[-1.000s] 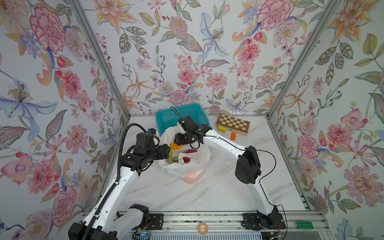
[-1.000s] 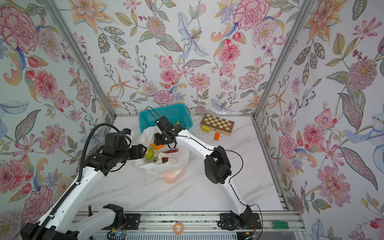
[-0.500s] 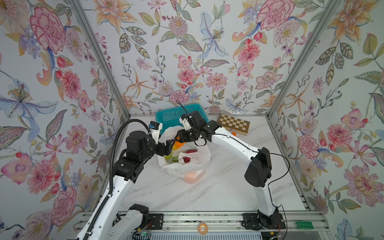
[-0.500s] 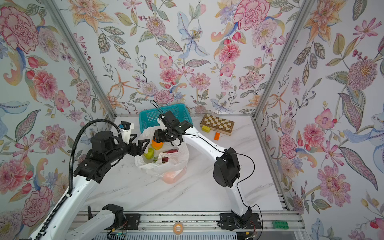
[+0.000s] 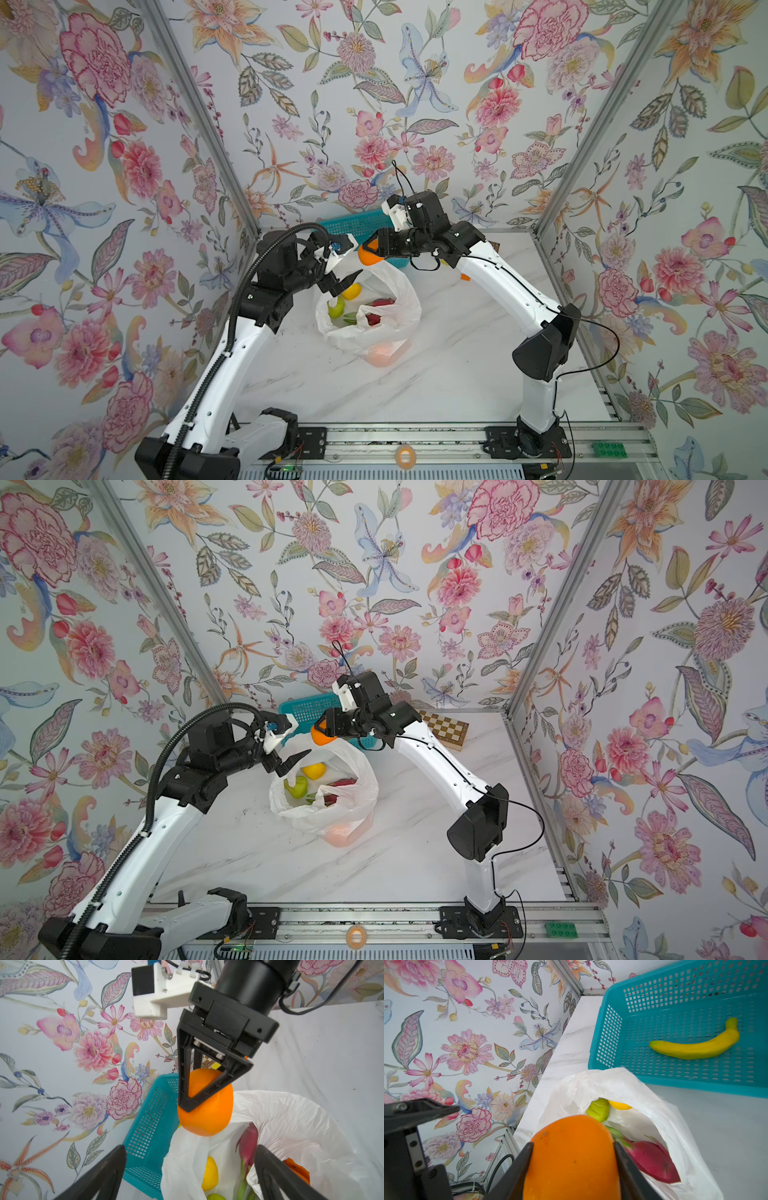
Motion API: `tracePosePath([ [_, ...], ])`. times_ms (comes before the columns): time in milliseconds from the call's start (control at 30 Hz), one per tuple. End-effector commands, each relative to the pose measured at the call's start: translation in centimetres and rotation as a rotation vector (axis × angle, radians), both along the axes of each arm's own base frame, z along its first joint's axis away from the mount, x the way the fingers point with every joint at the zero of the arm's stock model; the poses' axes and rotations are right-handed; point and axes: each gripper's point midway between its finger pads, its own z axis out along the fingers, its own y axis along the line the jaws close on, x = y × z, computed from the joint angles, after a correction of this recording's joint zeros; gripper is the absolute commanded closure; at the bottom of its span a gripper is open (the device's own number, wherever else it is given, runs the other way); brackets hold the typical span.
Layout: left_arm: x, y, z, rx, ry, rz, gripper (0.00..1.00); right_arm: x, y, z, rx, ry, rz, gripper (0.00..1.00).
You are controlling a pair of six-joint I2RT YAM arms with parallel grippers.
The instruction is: Untie the knot of the plastic bag and take out the fruit
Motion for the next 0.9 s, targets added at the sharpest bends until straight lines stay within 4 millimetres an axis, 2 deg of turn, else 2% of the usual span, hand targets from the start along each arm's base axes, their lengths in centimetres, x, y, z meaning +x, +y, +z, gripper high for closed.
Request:
tracePosePath([
  [0, 0.3, -1.1, 0.0, 0.118, -0.055, -0.112, 0.02, -1.2, 0.1, 3.6, 0.088, -0.006, 0.035, 0.58],
  [300, 2.7, -2.5, -0.3, 0.151, -0.063, -0.176, 0.15, -1.4, 0.9, 6.1, 0.180, -0.010, 0.049, 0.58],
  [400, 3.2, -3.1, -0.1, 0.147, -0.066, -0.195, 0.29, -1.4, 1.0, 6.3, 0.195, -0.003, 0.052, 0.58],
  [500, 3.7, -3.7, -0.1, 0.143, -0.077, -0.208, 0.36, -1.5, 1.2, 6.5, 0.204, -0.002, 0.062, 0.58],
  [567, 4.0, -4.1, -0.2, 0.142, -0.080, -0.217, 0.36, -1.3, 1.2, 6.6, 0.209, -0.010, 0.058, 0.58],
  [700, 4.2, -4.8, -0.4, 0.141, -0.074, -0.235, 0.15, -0.3, 0.6, 7.1, 0.216, -0.027, 0.016, 0.58],
  [767, 4.3, -4.9, -0.6, 0.146, -0.073, -0.239, 0.13, 0.1, 0.3, 7.4, 0.229, -0.026, 0.005, 0.59],
  [867, 4.4, -5.2, -0.8, 0.151, -0.073, -0.246, 0.14, 0.4, 0.2, 7.4, 0.235, -0.026, 0.003, 0.59],
])
